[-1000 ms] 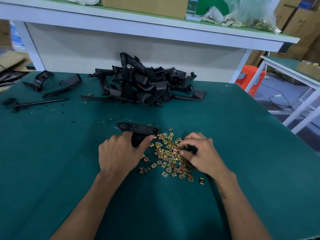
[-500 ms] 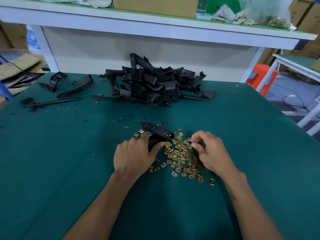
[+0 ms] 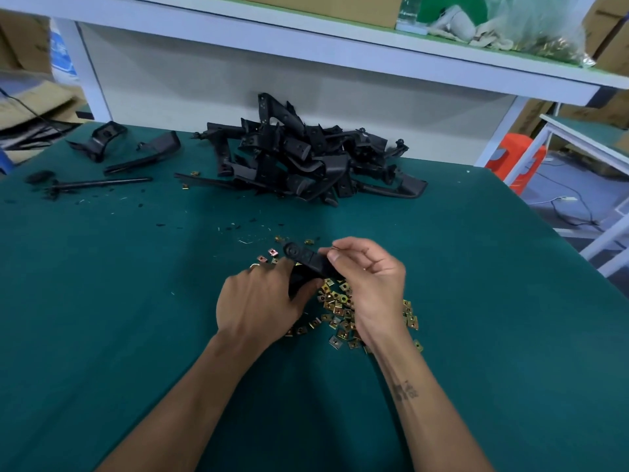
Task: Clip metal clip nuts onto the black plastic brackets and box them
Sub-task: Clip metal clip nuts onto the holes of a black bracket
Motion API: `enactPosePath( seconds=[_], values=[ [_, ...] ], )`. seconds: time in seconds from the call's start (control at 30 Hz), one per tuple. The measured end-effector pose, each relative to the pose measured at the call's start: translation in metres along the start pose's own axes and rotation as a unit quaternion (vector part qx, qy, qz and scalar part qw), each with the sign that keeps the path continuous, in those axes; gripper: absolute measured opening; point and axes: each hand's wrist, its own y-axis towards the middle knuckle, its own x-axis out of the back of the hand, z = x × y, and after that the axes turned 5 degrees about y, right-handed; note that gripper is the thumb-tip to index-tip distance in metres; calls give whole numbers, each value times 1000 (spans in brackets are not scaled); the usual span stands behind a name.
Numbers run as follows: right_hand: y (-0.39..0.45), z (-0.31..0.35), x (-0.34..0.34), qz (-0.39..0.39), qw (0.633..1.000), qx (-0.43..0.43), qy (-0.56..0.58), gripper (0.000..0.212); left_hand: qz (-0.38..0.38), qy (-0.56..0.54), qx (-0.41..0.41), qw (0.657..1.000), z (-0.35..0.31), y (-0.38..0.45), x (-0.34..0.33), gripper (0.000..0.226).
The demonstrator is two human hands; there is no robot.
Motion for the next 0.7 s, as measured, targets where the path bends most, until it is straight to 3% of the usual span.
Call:
enactPosePath(
  seconds=[0.5, 0.7],
  values=[
    [-1, 0, 13, -10, 997, -77, -23, 22, 33, 28, -36, 998, 3, 0, -10, 69],
    [-2, -4, 16, -55, 993, -100, -9, 14, 48, 36, -40, 997, 4, 1, -12, 70]
  ],
)
